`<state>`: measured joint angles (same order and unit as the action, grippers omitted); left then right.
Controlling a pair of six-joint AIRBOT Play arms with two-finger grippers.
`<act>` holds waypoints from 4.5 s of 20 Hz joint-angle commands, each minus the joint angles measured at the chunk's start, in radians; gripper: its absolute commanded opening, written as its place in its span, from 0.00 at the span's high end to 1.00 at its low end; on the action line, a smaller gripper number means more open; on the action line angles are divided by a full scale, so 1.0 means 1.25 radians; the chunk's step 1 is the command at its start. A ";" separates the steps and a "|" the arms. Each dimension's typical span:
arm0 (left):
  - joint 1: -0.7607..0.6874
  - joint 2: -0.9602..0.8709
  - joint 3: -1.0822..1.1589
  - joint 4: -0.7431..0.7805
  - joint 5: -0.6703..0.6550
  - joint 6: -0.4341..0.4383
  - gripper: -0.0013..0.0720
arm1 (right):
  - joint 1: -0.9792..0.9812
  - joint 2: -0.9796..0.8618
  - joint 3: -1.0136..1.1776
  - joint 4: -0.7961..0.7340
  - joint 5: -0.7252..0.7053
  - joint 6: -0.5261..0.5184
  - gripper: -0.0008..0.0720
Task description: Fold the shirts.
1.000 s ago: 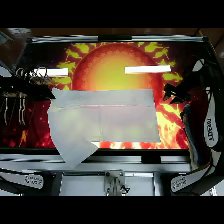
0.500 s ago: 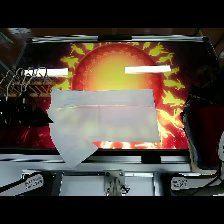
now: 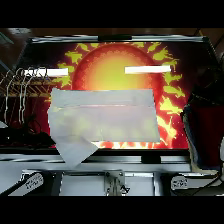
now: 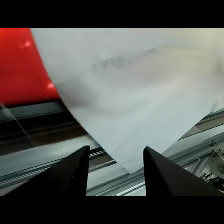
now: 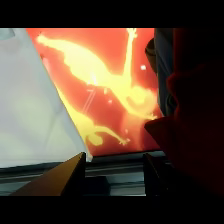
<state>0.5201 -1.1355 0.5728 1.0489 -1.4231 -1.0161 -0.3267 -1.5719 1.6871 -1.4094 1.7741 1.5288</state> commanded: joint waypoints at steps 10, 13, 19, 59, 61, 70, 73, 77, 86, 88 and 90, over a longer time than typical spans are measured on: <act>-0.003 -0.012 -0.098 0.000 0.118 0.053 0.45 | -0.001 0.001 0.000 0.001 0.012 0.003 0.31; -0.004 -0.012 -0.121 -0.047 0.144 0.068 0.52 | -0.001 0.001 0.000 -0.011 0.012 0.003 0.31; -0.004 -0.013 -0.124 -0.074 0.142 0.086 0.95 | -0.002 0.000 -0.067 -0.010 0.003 -0.033 0.07; -0.002 -0.013 0.139 -0.179 -0.049 0.134 0.95 | 0.052 0.193 -0.593 0.272 -0.222 -0.119 0.92; -0.004 -0.013 0.179 -0.212 -0.011 0.128 0.95 | 0.056 0.193 -0.548 0.294 -0.250 -0.110 0.92; -0.079 -0.186 0.403 -0.218 0.089 0.048 0.95 | 0.141 0.011 -0.301 0.243 -0.353 -0.037 0.92; -0.086 -0.269 0.504 -0.226 0.091 0.033 0.95 | 0.156 -0.059 -0.229 0.219 -0.365 -0.017 0.92; -0.125 -0.376 0.620 -0.271 0.095 0.033 0.95 | 0.180 -0.129 -0.174 0.220 -0.425 -0.013 0.92; -0.137 -0.496 0.686 -0.278 0.169 -0.009 0.95 | 0.190 -0.166 -0.147 0.204 -0.498 -0.005 0.92; -0.139 -0.496 0.686 -0.282 0.204 -0.008 0.95 | 0.195 -0.166 -0.147 0.205 -0.525 -0.003 0.92; -0.140 -0.496 0.686 -0.304 0.226 0.007 0.95 | 0.205 -0.167 -0.147 0.205 -0.546 0.002 0.92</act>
<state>0.3477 -1.7466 1.4273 0.6914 -1.1946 -1.0222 -0.0811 -1.7775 1.5013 -1.1503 1.1378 1.5242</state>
